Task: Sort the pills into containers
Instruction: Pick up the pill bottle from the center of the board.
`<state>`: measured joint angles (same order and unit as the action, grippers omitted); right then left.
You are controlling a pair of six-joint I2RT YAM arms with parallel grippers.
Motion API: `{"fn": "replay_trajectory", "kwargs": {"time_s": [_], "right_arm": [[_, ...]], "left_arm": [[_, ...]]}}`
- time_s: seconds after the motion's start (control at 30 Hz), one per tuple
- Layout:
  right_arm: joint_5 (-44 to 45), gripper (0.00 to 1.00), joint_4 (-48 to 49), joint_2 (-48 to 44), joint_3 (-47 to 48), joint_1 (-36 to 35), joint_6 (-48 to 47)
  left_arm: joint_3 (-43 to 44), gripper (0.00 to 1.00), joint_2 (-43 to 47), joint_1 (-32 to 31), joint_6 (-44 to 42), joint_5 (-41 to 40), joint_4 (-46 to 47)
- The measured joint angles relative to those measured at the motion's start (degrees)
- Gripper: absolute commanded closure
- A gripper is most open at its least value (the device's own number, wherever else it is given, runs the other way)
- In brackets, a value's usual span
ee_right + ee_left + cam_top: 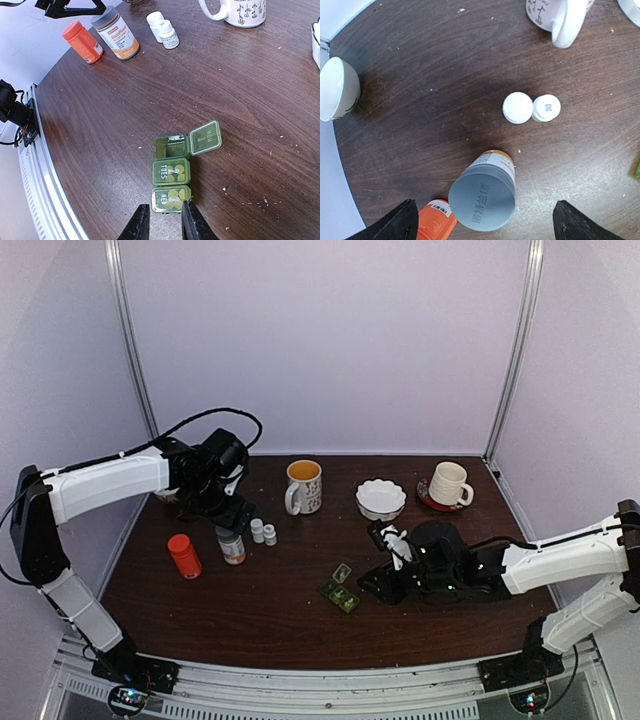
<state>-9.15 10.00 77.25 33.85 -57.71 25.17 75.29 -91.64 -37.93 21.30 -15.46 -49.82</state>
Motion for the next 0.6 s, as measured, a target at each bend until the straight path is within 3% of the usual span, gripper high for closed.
{"fn": "replay_trajectory", "kwargs": {"time_s": [0.33,0.47,0.6], "right_arm": [[0.04,0.74,-0.35,-0.11,-0.02,0.0,0.0],[0.22,0.73,-0.35,-0.59,-0.02,0.0,-0.15],[0.31,0.72,-0.42,-0.83,-0.02,0.0,-0.7]], "left_arm": [[0.0,0.12,-5.01,2.89,-2.62,5.57,0.02],[0.0,0.22,-5.9,3.87,-2.97,6.54,0.02],[0.0,0.4,-5.97,4.31,-3.28,6.88,0.0]]}}
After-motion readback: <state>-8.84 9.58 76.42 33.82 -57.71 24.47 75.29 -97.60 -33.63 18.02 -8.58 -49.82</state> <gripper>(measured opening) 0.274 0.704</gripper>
